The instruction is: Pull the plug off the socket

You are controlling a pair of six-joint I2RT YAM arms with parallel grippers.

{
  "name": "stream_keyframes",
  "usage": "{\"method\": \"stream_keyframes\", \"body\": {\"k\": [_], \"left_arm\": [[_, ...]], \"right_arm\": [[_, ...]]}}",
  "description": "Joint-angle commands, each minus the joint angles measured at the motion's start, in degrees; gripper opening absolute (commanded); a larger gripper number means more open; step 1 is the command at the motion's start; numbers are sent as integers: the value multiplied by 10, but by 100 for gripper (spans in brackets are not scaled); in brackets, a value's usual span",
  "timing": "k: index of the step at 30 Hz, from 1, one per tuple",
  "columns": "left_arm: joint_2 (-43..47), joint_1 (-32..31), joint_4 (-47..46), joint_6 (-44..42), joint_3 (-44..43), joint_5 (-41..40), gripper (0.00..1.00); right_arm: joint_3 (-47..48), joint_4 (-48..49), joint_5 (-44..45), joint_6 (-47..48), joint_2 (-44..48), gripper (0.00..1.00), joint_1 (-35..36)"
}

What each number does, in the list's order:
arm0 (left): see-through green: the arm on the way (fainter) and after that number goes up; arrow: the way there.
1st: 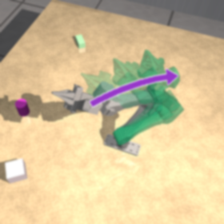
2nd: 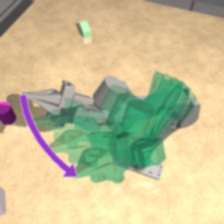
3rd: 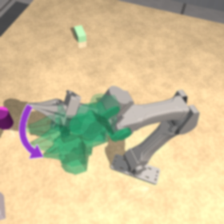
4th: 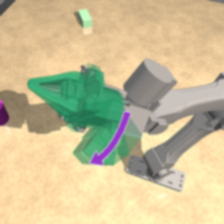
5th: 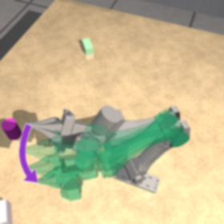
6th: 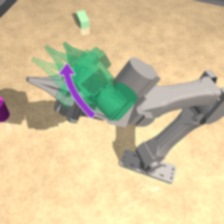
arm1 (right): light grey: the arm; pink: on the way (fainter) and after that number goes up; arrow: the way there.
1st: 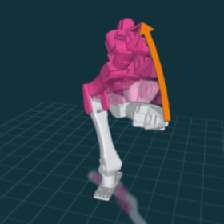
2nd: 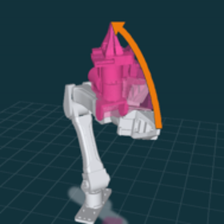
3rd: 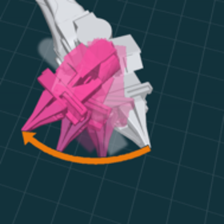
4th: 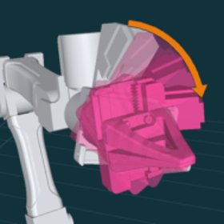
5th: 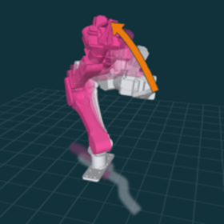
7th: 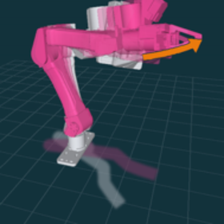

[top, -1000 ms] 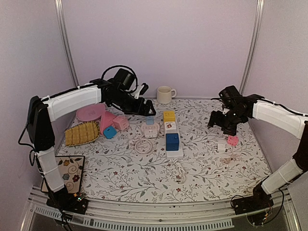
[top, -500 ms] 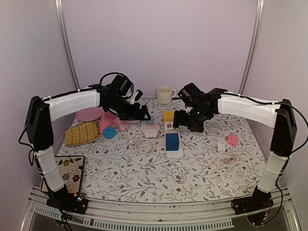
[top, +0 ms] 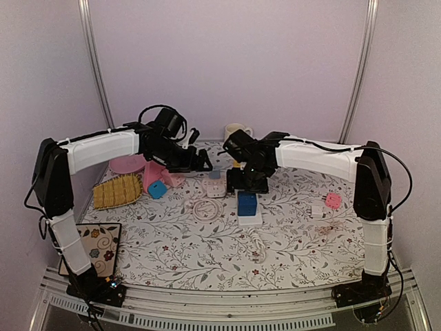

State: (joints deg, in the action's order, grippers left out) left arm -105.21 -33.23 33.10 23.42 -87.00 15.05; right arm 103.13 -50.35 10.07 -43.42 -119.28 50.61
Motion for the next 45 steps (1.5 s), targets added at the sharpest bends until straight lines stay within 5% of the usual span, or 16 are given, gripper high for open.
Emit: {"method": "stream_keyframes", "body": {"k": [1, 21, 33, 41, 45], "left_arm": [[19, 6, -12, 2, 10, 8, 95], [6, 6, -18, 4, 8, 22, 95], [-19, 5, -46, 14, 6, 95, 94], [-67, -16, -76, 20, -19, 184, 85], [-104, -26, -85, 24, -39, 222, 66]], "right_arm": [[3, -50, 19, 3, -31, 78, 7], [-12, -57, 26, -5, -33, 78, 14], [-35, -43, 17, -2, -14, 31, 19], [-124, 17, 10, 12, 56, 28, 40], [-161, 40, 0, 6, 76, 28, 50]]}}
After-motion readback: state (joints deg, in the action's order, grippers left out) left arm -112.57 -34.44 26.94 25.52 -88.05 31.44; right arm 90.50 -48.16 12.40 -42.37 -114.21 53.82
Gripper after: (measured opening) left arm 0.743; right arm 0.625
